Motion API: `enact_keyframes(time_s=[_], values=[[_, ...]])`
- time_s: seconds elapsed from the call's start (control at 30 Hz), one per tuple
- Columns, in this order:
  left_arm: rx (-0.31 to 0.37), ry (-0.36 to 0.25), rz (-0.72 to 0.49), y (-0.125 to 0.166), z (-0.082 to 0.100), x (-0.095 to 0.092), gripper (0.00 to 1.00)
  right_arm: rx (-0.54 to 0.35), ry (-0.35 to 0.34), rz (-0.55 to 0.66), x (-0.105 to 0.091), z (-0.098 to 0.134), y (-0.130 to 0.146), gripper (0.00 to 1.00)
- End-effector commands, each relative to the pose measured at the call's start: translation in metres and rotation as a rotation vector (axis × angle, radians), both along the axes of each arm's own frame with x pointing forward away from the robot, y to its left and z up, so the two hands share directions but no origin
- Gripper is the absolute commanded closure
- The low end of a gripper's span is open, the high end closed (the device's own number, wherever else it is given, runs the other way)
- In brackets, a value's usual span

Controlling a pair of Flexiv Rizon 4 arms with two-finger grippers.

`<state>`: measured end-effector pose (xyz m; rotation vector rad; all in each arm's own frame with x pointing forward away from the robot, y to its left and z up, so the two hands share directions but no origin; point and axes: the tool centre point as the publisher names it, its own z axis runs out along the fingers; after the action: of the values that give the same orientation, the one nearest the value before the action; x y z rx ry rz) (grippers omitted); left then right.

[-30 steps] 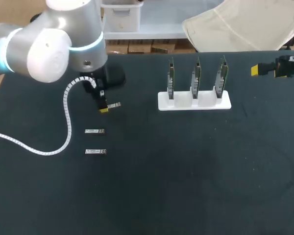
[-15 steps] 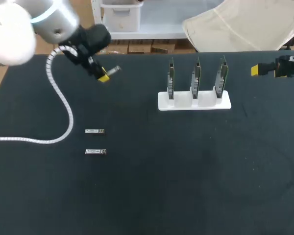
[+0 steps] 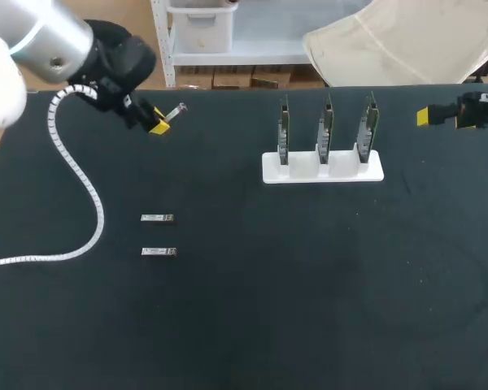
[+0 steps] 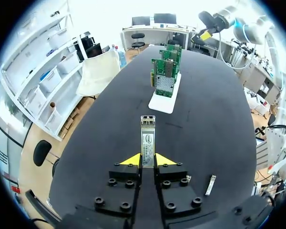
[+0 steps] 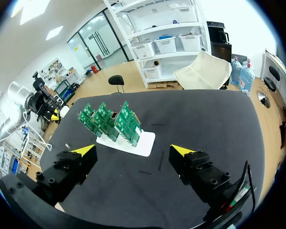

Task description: Pick up the optical module with the left hand, and insert it into the network port with the right hand.

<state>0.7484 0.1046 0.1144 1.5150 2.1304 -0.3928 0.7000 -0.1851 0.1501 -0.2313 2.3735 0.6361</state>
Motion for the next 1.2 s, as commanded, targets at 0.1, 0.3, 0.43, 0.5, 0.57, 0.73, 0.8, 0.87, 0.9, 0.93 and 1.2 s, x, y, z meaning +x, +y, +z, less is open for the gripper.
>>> enact_keyframes(time_s=[0.1,0.3,0.43,0.5,0.57,0.73,0.8,0.87,0.9,0.93,1.2], values=[[-0.039,-0.020,-0.002,-0.001,0.000,-0.002,1.00,0.000,0.000,0.000,0.000,0.000,0.000,0.00],[-0.116,-0.100,-0.087,-0.045,0.020,0.014,1.00,0.000,0.000,0.000,0.000,0.000,0.000,0.00],[-0.192,-0.162,-0.133,-0.073,0.042,0.025,1.00,0.000,0.000,0.000,0.000,0.000,0.000,0.00],[-0.202,-0.185,-0.167,-0.085,0.051,0.028,1.00,0.000,0.000,0.000,0.000,0.000,0.000,0.00],[-0.225,-0.210,-0.204,-0.098,0.062,0.029,1.00,0.000,0.000,0.000,0.000,0.000,0.000,0.00],[-0.315,-0.223,-0.246,-0.119,0.073,0.030,1.00,0.000,0.000,0.000,0.000,0.000,0.000,0.00],[-0.363,-0.214,-0.266,-0.128,0.075,0.027,1.00,0.000,0.000,0.000,0.000,0.000,0.000,0.00],[-0.398,-0.202,-0.289,-0.137,0.074,0.025,1.00,0.000,0.000,0.000,0.000,0.000,0.000,0.00],[-0.408,-0.195,-0.297,-0.141,0.072,0.025,1.00,0.000,0.000,0.000,0.000,0.000,0.000,0.00],[-0.419,-0.180,-0.292,-0.144,0.070,0.024,1.00,0.000,0.000,0.000,0.000,0.000,0.000,0.00],[-0.540,-0.179,-0.318,-0.164,0.068,0.029,1.00,0.000,0.000,0.000,0.000,0.000,0.000,0.00]])
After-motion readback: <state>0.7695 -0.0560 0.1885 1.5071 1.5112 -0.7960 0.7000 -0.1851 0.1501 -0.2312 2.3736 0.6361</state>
